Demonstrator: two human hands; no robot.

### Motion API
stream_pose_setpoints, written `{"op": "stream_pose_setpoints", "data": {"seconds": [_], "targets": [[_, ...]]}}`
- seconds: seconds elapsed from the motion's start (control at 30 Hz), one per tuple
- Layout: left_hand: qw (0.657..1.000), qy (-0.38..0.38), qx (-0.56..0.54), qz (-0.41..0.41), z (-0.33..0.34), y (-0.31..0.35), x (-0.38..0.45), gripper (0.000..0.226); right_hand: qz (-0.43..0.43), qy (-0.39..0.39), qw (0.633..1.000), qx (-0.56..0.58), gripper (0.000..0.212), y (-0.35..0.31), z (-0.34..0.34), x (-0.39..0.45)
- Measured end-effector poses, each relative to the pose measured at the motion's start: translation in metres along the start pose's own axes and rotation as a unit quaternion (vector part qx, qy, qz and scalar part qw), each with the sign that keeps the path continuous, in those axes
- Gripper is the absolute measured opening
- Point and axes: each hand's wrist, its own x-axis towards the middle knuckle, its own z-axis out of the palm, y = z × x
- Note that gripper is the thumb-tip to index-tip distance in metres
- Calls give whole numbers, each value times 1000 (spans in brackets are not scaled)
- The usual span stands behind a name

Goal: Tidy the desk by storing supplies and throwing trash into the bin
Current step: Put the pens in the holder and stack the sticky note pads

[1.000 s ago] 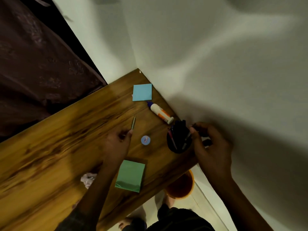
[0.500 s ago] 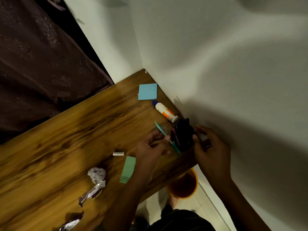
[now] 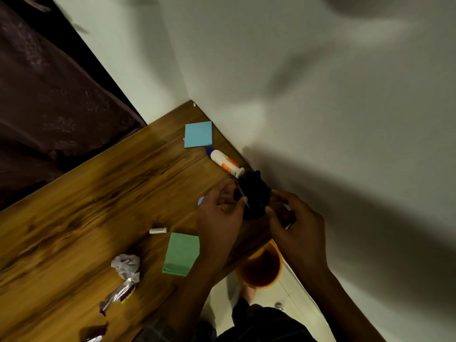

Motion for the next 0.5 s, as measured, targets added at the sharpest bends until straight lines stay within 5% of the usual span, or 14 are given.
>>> {"op": "stream_pose_setpoints", "data": {"seconds": [0.27,0.5], "targets": [[996,91,24,-11,-83,-33,-20,37,-35,-23,999,11,36,-11,17,-7],[975,192,-11,-109,-174,-85,-65,31,-90,-118,988,38,32,-39,55,-23]]}}
